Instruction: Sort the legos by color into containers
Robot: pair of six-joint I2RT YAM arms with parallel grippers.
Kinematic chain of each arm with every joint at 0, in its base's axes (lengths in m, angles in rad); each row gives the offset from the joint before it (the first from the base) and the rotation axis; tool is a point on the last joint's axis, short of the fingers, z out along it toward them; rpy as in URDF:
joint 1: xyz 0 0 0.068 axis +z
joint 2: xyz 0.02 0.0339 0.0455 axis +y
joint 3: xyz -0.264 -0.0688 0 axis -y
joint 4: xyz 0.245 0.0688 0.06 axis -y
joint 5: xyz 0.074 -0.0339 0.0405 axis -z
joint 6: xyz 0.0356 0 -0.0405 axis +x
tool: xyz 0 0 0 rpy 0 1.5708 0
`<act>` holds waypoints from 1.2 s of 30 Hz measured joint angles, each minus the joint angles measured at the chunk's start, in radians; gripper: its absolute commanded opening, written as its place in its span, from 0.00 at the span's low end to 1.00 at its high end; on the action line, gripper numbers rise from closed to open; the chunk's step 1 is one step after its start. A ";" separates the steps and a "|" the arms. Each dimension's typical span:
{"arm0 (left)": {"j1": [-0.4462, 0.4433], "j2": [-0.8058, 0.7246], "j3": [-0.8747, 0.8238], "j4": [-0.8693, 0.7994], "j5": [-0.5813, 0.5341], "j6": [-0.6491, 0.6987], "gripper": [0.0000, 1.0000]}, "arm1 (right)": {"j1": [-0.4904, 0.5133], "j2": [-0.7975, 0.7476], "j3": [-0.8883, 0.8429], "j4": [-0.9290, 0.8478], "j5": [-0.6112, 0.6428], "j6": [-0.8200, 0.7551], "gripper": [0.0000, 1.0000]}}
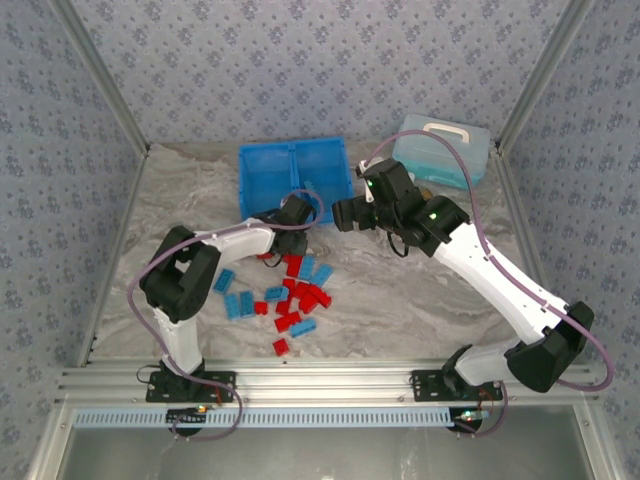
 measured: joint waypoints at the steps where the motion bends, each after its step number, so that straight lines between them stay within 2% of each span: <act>1: -0.002 0.000 0.000 0.001 0.000 0.000 0.25 | 0.000 0.000 0.000 0.000 0.000 0.001 1.00; 8: -0.022 -0.048 -0.032 0.003 0.005 0.006 0.18 | 0.000 0.000 -0.006 -0.002 0.002 0.012 1.00; 14: -0.043 -0.164 -0.071 0.005 0.012 0.018 0.16 | 0.000 0.000 -0.007 -0.003 0.002 0.018 1.00; 15: -0.046 -0.186 -0.075 0.008 0.013 0.021 0.23 | 0.000 0.000 -0.008 -0.003 0.002 0.019 1.00; 16: -0.046 -0.201 -0.076 0.008 0.015 0.027 0.35 | 0.000 0.000 -0.010 -0.004 0.002 0.020 1.00; 18: -0.047 -0.227 -0.075 0.018 0.025 0.041 0.69 | 0.000 0.000 -0.011 -0.004 0.002 0.024 1.00; 20: -0.050 -0.232 -0.070 0.021 0.041 0.051 0.86 | 0.000 0.000 -0.012 -0.004 0.002 0.024 1.00; 25: -0.100 -0.126 0.063 -0.036 0.060 0.043 0.95 | 0.000 0.000 -0.015 -0.005 0.006 0.027 1.00; 30: -0.156 -0.004 0.168 -0.043 0.051 0.017 0.97 | -0.023 -0.002 -0.017 -0.018 0.045 0.042 1.00; 36: -0.161 0.124 0.248 -0.056 0.012 0.048 0.97 | -0.028 -0.008 -0.034 -0.037 0.080 0.042 1.00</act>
